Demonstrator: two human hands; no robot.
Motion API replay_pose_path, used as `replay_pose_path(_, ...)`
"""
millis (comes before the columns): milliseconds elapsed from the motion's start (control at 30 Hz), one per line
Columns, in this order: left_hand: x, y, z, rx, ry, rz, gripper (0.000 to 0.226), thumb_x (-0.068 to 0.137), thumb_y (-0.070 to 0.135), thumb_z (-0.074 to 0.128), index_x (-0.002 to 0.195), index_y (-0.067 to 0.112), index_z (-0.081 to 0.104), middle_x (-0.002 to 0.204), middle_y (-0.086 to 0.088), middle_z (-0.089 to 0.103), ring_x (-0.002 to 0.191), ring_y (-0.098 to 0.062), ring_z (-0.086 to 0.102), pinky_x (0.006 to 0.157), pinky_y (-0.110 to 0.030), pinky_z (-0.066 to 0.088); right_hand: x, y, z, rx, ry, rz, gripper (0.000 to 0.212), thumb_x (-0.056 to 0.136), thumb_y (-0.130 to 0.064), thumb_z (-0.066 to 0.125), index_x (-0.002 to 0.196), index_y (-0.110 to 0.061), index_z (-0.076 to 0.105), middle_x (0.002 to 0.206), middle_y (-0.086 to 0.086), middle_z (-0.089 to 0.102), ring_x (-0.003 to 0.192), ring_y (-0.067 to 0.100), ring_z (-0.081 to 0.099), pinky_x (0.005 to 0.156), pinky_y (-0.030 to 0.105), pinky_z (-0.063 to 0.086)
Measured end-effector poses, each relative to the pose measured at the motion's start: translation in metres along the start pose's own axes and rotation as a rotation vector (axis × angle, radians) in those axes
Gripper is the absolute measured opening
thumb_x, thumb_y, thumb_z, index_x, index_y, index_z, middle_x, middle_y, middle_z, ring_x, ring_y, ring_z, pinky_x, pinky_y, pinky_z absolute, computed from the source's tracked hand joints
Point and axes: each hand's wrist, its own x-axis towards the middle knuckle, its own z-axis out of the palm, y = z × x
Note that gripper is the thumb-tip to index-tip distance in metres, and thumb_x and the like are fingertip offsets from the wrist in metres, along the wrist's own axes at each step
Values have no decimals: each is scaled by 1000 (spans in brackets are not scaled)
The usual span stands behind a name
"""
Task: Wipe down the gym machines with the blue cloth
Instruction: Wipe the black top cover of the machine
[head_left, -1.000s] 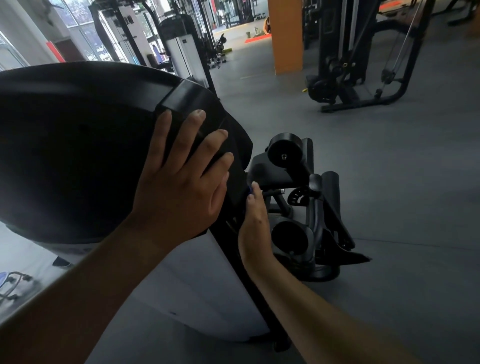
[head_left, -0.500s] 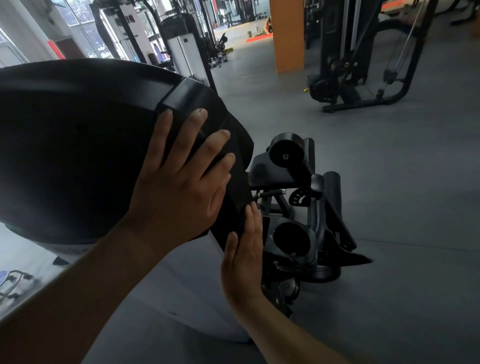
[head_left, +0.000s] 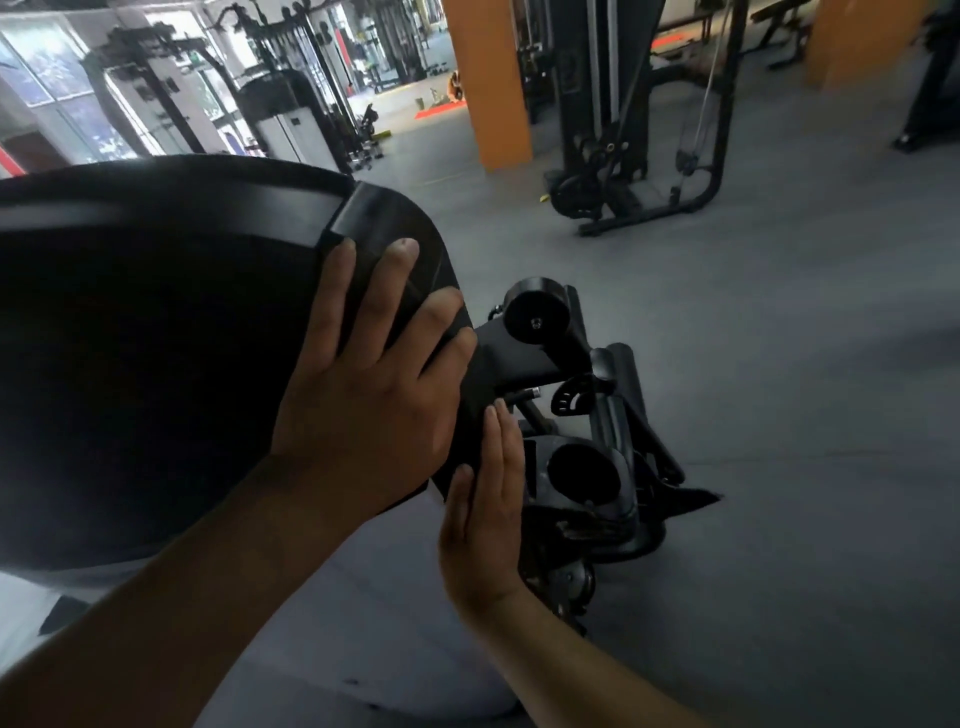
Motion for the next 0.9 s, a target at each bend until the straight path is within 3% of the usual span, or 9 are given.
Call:
replay_pose_path(167, -3, -2, 0, 17, -4, 26, 46, 111, 36, 40, 138, 15, 71, 156, -11, 58, 160, -49, 32, 132, -70, 9, 18, -15, -2, -23, 14, -95, 57, 117, -35, 35, 171, -21, 26, 180, -5, 18, 167, 21, 19, 131, 53, 29)
replay_pose_path(333, -6, -5, 0, -32, 10, 29, 41, 112, 29, 42, 136, 14, 72, 154, -11, 60, 161, -47, 31, 132, -69, 11, -7, -5, 1, 26, 45, 107, 50, 117, -51, 26, 165, -59, 19, 180, -13, 14, 166, 9, 15, 130, 53, 31)
replay_pose_path(500, -14, -12, -3, -23, -27, 122, 46, 109, 37, 44, 143, 15, 67, 163, -11, 52, 165, -46, 19, 133, -69, 4, 28, -49, 0, 82, 47, 37, 54, 119, -34, 37, 172, -35, 24, 177, -16, 24, 163, 7, 23, 131, 44, 29)
replay_pose_path(600, -17, -15, -5, -38, -30, 128, 48, 111, 34, 38, 147, 15, 64, 166, -10, 50, 167, -43, 16, 134, -66, 2, 15, -36, -5, 134, 23, 121, 58, 117, -44, 38, 172, -38, 19, 175, -21, 27, 161, 0, 25, 130, 44, 32)
replay_pose_path(733, -29, -21, -9, -44, -46, 148, 54, 114, 33, 32, 161, 18, 51, 177, -8, 34, 169, -37, 9, 135, -62, 3, -9, -22, 3, 121, 101, 313, 50, 117, -46, 31, 167, -43, 31, 171, -25, 31, 159, -4, 25, 131, 47, 30)
replay_pose_path(900, -56, -28, -11, -98, -12, 91, 62, 116, 38, 32, 174, 16, 26, 183, -5, 11, 170, -27, 8, 137, -54, 8, 36, -85, 0, 167, 47, 22, 53, 118, -35, 34, 170, -27, 30, 176, -15, 26, 164, 8, 21, 133, 49, 25)
